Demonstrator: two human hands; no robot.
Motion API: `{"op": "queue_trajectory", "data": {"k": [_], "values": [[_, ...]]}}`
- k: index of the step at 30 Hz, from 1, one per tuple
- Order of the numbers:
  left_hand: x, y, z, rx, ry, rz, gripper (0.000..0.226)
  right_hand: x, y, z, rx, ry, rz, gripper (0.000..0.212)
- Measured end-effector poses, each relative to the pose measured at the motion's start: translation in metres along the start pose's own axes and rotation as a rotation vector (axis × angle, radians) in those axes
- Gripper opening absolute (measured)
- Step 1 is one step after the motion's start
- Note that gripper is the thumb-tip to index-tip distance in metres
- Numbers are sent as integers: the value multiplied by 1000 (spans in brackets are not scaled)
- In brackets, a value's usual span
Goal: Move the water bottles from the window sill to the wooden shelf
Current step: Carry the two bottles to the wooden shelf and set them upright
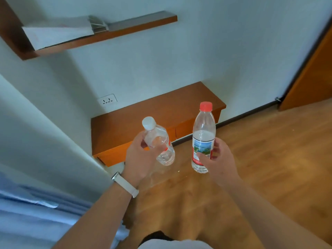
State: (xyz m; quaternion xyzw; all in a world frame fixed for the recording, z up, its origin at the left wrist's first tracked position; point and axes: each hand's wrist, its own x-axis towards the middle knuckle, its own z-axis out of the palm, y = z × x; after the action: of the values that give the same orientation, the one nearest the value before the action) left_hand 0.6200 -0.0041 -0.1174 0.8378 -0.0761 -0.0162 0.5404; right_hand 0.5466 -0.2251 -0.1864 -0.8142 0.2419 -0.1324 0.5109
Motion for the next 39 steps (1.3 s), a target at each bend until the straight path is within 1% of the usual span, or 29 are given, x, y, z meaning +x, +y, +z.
{"op": "queue_trajectory", "data": {"k": [4, 8, 12, 19, 23, 26, 29, 35, 39], "values": [[38, 1, 22, -72, -2, -31, 52, 36, 5, -3, 28, 17, 2, 56], [82, -9, 37, -77, -6, -38, 48, 73, 8, 2, 22, 27, 38, 55], [144, -26, 59, -84, -58, -22, 46, 122, 14, 8, 31, 76, 76, 53], [273, -39, 89, -133, -112, -7, 52, 235, -5, 22, -77, 149, 108, 54], [334, -44, 97, -123, -144, -9, 49, 294, -19, 34, -93, 220, 116, 55], [370, -47, 106, -111, -175, -5, 48, 327, -21, 42, -79, 242, 136, 55], [391, -49, 115, -104, -195, -16, 49, 351, -18, 50, -78, 225, 155, 56], [425, -55, 135, -73, -194, -63, 48, 405, -8, 64, -58, 137, 154, 56], [441, -57, 155, -40, -176, -109, 54, 448, 2, 71, -21, 85, 145, 63]]}}
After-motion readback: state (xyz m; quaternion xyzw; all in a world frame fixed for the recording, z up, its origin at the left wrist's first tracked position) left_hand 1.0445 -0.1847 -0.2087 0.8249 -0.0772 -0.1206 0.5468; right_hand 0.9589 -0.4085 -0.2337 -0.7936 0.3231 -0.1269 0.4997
